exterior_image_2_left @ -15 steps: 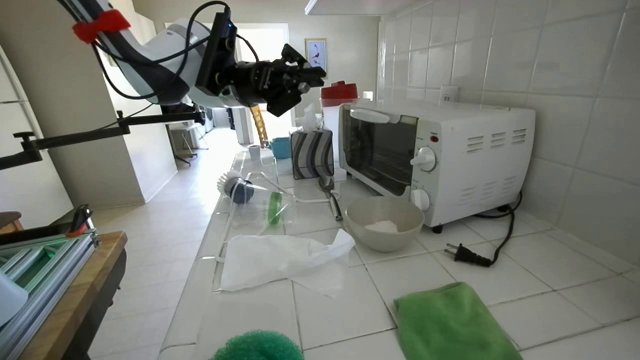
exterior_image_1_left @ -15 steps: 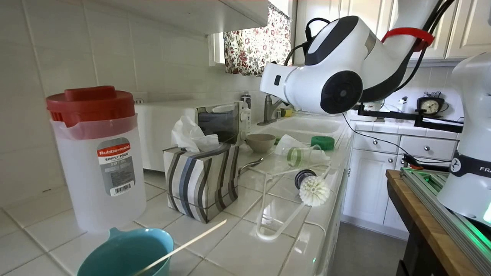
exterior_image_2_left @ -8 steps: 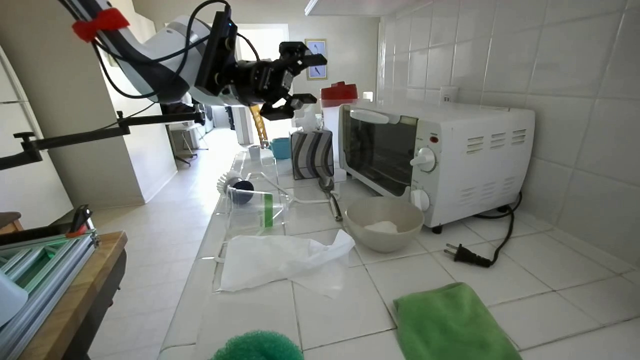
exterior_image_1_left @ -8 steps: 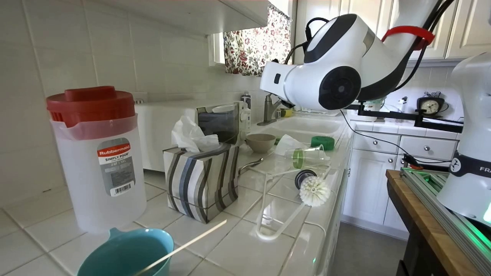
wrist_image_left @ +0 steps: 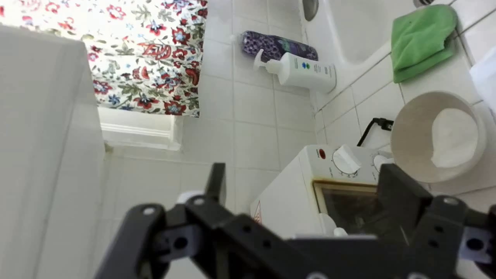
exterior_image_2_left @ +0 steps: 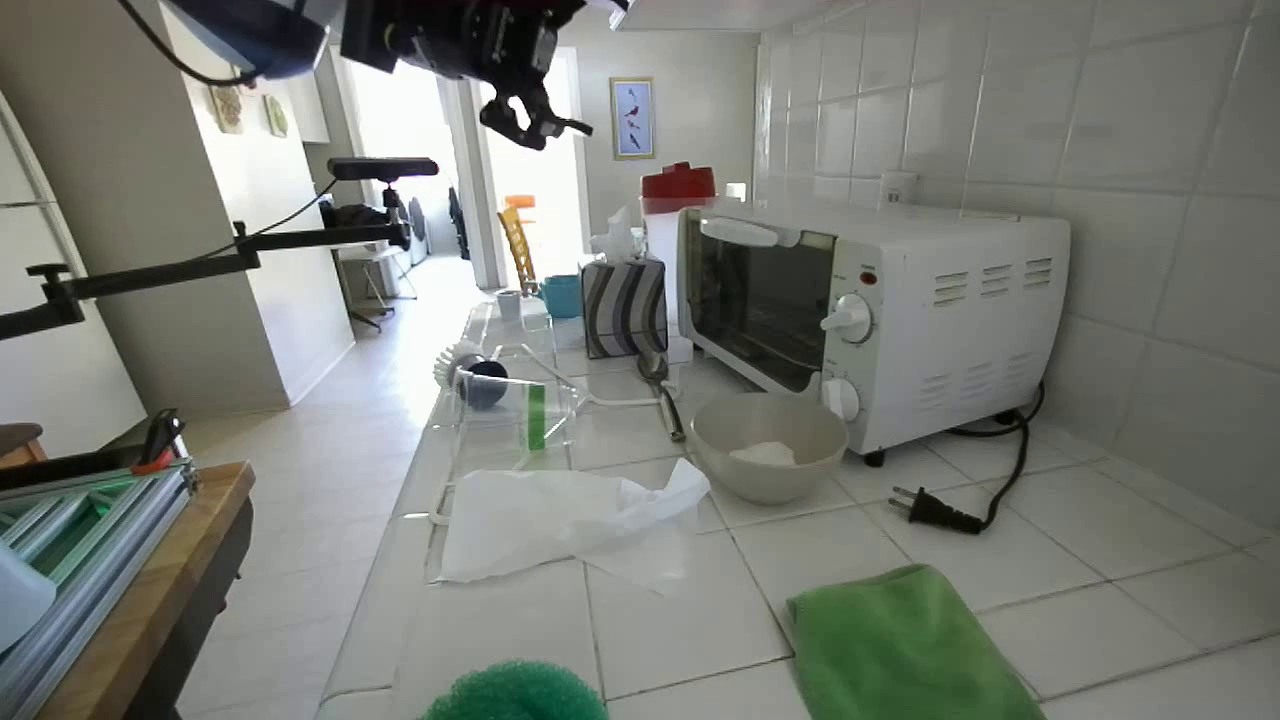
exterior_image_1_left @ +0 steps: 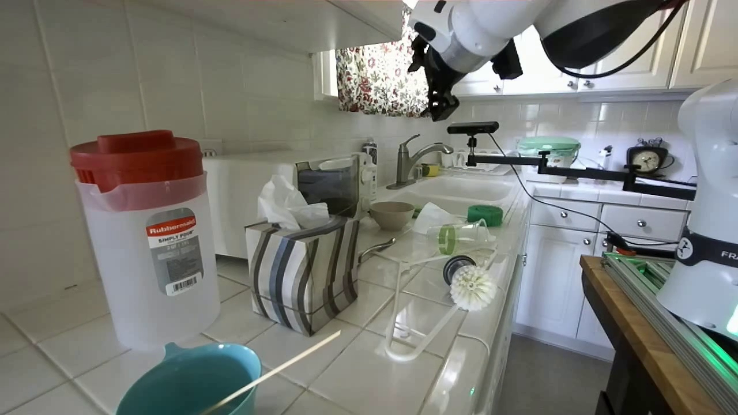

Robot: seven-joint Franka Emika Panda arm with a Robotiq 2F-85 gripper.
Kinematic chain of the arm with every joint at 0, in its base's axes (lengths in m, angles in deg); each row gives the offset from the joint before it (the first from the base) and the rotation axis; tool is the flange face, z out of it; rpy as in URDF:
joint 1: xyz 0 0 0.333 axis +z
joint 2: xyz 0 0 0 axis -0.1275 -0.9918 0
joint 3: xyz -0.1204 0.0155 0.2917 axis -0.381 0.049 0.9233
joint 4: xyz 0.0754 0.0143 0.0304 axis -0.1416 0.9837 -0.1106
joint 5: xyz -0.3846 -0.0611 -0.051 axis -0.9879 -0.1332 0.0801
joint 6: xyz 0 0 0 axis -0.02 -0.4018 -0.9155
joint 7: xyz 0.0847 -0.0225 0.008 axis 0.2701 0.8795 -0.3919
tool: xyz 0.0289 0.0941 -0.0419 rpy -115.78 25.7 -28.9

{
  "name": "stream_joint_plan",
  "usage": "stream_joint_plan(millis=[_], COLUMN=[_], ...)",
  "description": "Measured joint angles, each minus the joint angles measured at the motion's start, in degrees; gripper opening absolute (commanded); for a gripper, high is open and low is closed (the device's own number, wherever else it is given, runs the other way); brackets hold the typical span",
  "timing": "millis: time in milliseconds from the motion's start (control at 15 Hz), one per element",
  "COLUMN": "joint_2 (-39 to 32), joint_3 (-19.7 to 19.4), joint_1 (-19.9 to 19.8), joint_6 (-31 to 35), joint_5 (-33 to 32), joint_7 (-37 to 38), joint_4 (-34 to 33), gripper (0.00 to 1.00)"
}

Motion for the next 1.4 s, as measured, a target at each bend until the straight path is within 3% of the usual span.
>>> stream_joint_plan(millis=[200, 667, 1133, 1400], joint_2=[8.1, 6.2, 1.8, 0.8], joint_3=[-3.8, -2.9, -3.2, -4.1], joint_1=[-0.2, -0.3, -0.9, -1.8], joint_6=[5.8, 5.0, 1.0, 6.3], joint_5=[5.3, 6.4, 26.2, 36.9], joint_7=[-3.2, -2.5, -0.4, -0.2], joint_4=[1.8, 1.8, -2.0, -3.3], gripper=[1.0, 1.0, 1.0, 1.0])
